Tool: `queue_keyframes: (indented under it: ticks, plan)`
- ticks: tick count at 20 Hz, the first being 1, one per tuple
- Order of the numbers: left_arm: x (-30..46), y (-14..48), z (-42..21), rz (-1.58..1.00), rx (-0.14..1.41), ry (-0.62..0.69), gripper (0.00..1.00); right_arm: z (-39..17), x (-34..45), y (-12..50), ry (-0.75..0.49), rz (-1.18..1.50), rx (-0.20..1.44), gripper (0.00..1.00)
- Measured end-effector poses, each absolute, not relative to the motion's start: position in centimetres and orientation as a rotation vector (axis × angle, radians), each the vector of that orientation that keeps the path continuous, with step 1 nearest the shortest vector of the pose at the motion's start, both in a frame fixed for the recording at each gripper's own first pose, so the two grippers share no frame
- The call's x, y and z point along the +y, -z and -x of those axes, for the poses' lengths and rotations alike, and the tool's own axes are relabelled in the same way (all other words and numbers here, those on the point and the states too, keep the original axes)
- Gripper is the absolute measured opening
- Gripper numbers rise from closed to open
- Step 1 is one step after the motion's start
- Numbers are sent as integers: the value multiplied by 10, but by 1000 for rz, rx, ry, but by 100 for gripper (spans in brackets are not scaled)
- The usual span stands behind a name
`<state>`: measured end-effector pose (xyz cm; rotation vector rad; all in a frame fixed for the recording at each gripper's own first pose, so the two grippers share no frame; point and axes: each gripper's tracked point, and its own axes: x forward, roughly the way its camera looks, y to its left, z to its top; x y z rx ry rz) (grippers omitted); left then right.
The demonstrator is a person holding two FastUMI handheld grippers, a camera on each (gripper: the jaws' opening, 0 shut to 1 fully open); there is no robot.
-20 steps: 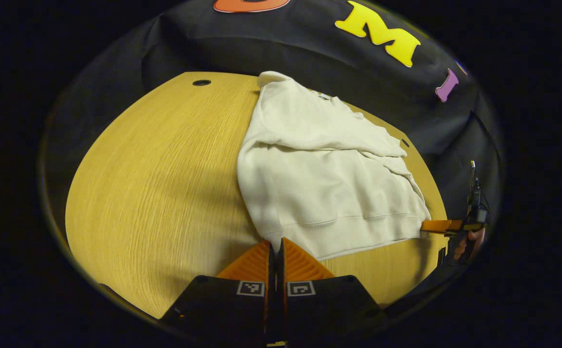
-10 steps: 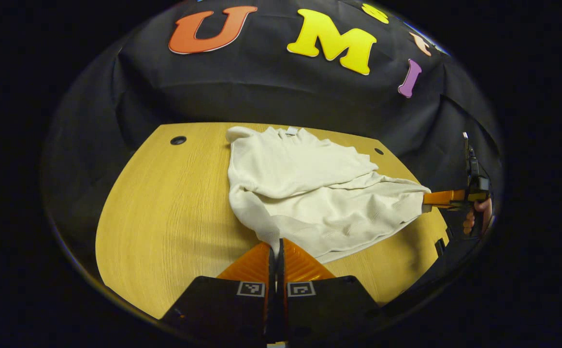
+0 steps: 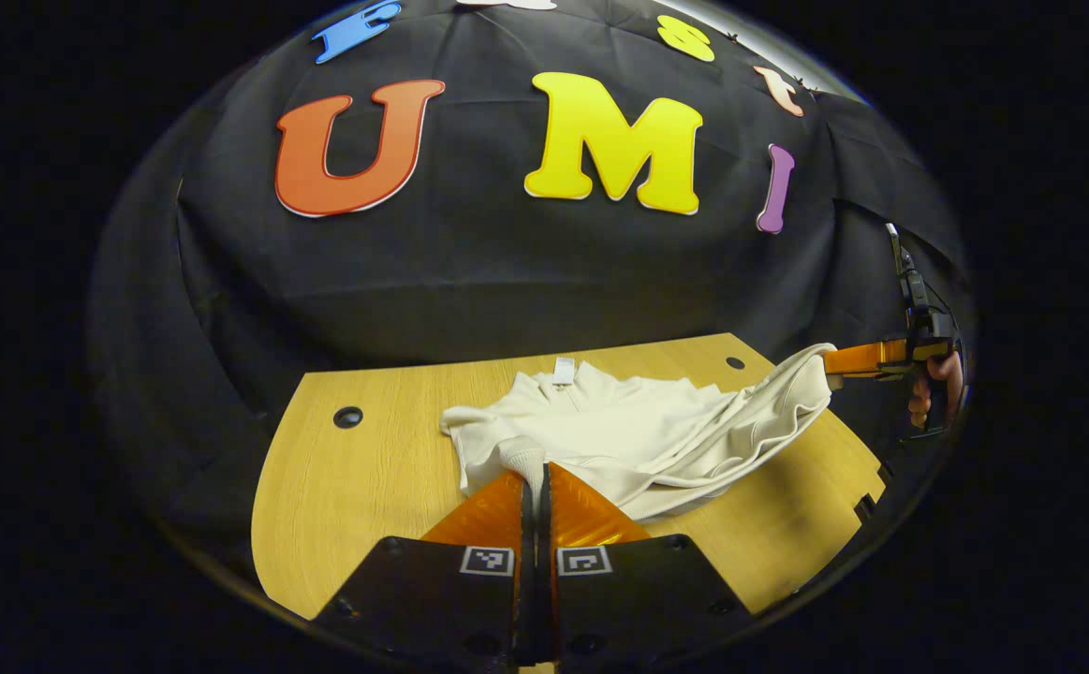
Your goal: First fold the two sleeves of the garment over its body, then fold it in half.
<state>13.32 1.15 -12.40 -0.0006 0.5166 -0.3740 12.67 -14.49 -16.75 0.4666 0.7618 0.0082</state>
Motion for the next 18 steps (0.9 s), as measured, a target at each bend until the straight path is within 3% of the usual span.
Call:
queue_keyframes:
  ticks: [7, 18]
  plan:
    - [4, 105, -236, -23, 467, 359, 3, -255, -131, 159, -65, -364, 700, 0]
    - [2, 223, -346, -53, 560, 291, 2, -349, -123, 301, -57, -348, 768, 0]
